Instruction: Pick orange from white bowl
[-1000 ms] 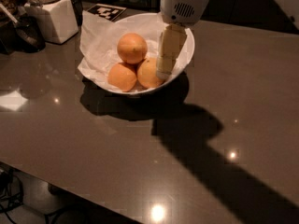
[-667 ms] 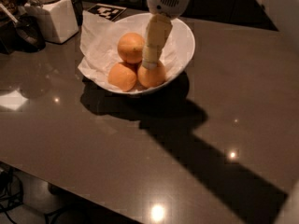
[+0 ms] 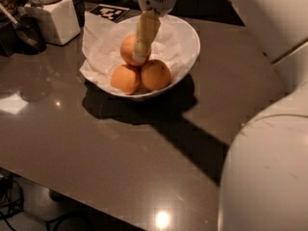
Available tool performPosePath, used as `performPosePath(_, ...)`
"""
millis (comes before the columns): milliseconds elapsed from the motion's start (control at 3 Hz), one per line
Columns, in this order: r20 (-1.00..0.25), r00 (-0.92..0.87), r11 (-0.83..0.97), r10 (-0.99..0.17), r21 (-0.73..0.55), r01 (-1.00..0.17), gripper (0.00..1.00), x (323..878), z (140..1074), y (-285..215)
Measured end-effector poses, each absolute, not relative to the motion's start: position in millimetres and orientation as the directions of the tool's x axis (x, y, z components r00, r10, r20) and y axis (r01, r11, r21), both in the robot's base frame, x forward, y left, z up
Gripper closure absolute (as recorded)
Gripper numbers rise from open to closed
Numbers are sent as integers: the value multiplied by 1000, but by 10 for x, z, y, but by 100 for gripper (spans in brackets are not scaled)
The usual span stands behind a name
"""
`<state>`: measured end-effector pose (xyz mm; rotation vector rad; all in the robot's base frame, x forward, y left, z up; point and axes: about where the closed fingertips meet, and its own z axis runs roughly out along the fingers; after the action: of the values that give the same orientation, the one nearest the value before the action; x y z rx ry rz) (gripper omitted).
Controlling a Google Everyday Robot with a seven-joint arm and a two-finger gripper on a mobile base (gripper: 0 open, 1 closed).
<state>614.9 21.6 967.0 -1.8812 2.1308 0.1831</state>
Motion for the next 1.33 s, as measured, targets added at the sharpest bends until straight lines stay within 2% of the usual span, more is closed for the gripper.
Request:
performPosePath(333, -306, -95, 122, -947, -71, -990, 24, 6220, 9596, 381)
performPosePath(1333, -299, -99, 112, -949, -27, -993, 24, 6358, 9390, 550)
